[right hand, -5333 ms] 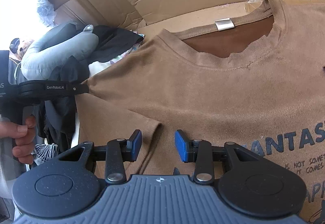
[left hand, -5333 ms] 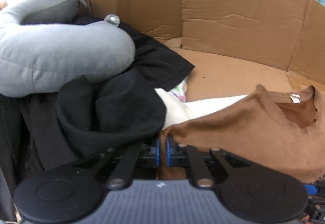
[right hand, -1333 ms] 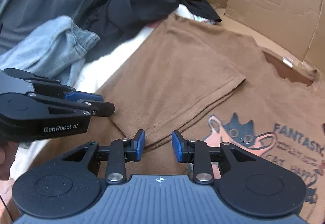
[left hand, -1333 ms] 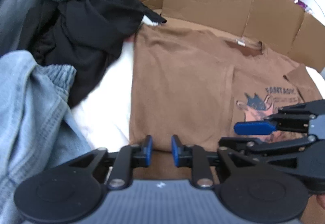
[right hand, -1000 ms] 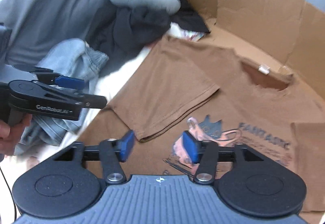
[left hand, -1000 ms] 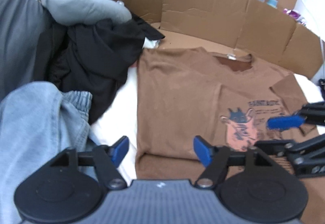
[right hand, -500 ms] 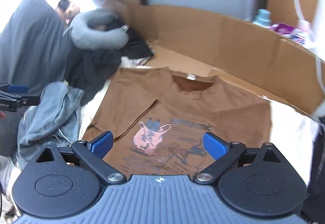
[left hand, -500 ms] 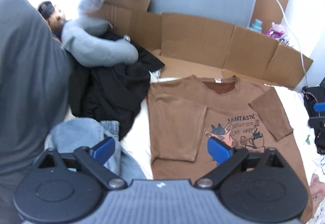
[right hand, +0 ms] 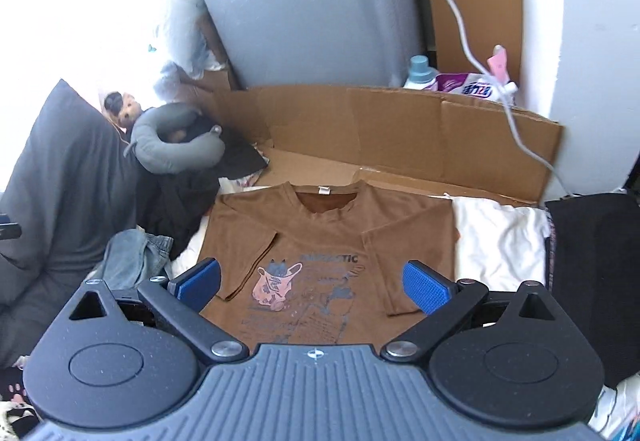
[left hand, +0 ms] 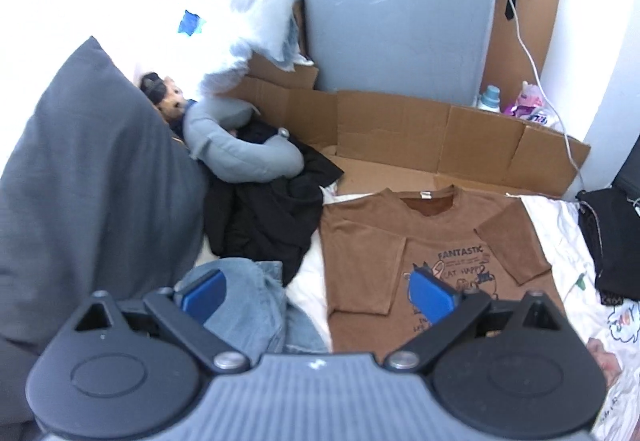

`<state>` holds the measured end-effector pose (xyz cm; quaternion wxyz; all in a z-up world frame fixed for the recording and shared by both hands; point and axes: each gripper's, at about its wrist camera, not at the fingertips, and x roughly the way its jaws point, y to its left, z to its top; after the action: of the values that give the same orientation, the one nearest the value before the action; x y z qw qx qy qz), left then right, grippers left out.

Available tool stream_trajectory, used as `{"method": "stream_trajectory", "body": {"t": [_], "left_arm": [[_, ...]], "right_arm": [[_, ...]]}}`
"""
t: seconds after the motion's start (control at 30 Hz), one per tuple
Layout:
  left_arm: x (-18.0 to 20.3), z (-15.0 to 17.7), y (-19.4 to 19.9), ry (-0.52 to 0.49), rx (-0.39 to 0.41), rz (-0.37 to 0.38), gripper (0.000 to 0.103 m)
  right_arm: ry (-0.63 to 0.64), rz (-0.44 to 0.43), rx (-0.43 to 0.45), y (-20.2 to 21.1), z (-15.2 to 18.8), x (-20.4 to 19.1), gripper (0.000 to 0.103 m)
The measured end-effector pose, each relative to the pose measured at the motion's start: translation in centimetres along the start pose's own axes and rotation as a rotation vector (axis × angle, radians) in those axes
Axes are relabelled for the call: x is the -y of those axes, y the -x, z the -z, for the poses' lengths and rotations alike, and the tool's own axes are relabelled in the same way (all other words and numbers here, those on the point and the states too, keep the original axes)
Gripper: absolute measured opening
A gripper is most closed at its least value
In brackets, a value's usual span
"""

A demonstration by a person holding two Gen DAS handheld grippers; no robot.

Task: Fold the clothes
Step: 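Open both tools and lift them back to view the folded shirt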

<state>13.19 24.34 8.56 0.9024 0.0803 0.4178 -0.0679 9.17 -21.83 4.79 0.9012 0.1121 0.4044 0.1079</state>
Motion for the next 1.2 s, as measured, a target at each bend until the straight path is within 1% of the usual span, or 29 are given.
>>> {"method": "stream_trajectory", "body": {"t": [0.13,0.2,0.3,0.43,0.53,0.63,0.73,0.97,1.07,1.2], "left_arm": [[0.0,0.2,4.1,0.004,0.009,-0.030,0.100],[0.3,0.7,5.6,-0.011,-0.007,-0.043,0.101],[0.6,1.4,7.6,-0.033,-0.031,-0.066,0.101],[0.5,2.5,9.5,0.000,-0.055,-0.091,0.101],[0.6,3.2,10.7,0.021,-0.051,-0.093,0.101],[0.8,3.8,11.2,0.029,-0.057,-0.093,0.101],[0.9,4.4,11.4,0.042,-0.050,-0.072,0.101],[1.5,6.1,10.9,0.058,-0.025,-0.037,0.101],[1.6,7.1,10.4,0.074,-0.023,-0.025,0.101],[1.4,8.6,9.4,0.085,-0.032,-0.025,0.101]], "right_arm": [[-0.035,0.007,0.011,3.3,-0.1,1.1,0.101],[-0.048,0.007,0.006,4.8,-0.2,1.4,0.101],[-0.059,0.031,-0.004,6.8,-0.3,1.6,0.101],[-0.038,0.030,-0.017,9.4,-0.1,1.8,0.101],[-0.020,0.015,-0.011,11.7,0.1,2.0,0.101],[-0.028,0.009,-0.001,14.1,0.4,2.7,0.101],[-0.043,0.013,0.006,16.3,1.0,3.5,0.101],[-0.005,0.056,0.008,19.7,3.7,5.7,0.101],[-0.001,0.082,-0.003,20.4,5.1,6.7,0.101],[-0.045,0.079,-0.010,20.2,7.6,7.8,0.101]]}}
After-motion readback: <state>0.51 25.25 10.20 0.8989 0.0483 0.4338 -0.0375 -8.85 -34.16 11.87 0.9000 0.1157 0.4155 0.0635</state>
